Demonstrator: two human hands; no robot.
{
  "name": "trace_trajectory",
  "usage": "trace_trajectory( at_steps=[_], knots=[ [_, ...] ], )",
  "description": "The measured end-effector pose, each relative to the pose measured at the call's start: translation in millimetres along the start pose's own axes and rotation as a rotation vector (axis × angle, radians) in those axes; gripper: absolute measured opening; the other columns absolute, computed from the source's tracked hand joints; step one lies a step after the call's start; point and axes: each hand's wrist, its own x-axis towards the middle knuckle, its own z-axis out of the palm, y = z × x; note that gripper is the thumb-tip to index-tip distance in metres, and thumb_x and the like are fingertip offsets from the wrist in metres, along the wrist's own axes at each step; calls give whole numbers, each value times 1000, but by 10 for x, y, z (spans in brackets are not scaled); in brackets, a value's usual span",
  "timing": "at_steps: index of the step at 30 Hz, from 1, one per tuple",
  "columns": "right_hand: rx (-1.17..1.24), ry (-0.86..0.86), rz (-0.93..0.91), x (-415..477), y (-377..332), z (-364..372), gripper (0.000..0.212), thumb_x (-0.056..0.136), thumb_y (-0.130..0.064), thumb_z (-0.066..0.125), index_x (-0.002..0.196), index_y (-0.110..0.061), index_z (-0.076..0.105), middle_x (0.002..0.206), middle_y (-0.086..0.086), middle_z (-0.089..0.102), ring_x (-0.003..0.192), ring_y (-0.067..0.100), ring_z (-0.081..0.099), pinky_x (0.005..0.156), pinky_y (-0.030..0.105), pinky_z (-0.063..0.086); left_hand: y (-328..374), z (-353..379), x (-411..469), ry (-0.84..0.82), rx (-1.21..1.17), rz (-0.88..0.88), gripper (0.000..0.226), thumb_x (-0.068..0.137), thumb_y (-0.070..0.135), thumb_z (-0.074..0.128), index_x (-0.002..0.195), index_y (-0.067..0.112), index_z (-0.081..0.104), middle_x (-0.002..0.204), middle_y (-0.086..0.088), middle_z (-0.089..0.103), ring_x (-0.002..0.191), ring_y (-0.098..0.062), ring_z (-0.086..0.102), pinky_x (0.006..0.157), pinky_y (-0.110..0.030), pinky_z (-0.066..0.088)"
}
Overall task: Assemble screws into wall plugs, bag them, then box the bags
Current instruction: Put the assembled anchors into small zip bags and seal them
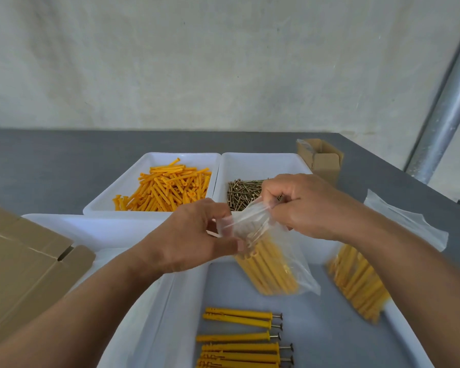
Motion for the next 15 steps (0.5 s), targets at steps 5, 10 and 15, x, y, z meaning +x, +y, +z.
trace_trajectory(
  at_steps=[5, 10, 15],
  knots=[
    [-5, -49, 70, -19, 37, -65, 19, 80, -21, 58, 68, -17, 44, 61, -12, 43, 61, 12, 41, 58, 33, 35, -39, -84, 20, 24, 56, -103, 18, 77, 4, 66, 75, 22, 67, 78, 1, 72, 73, -10, 69, 72, -31, 58],
    [-122, 16, 51, 3, 70, -24, 41, 79, -37, 68, 59, -20, 37, 49, -14, 38, 48, 7, 31, 52, 29, 30, -66, -21, 43, 117, -53, -181, 23, 79, -4, 67, 76, 18, 69, 70, -2, 73, 69, -17, 73, 80, -43, 60],
    [-147, 7, 92, 9, 105, -82, 19, 77, -24, 59, 68, -31, 44, 60, -19, 52, 54, 7, 43, 50, 27, 37, -42, 48, 44, 198, -191, -97, 25, 82, -7, 64, 75, 16, 66, 68, -2, 70, 70, -22, 73, 75, -45, 61]
  ],
)
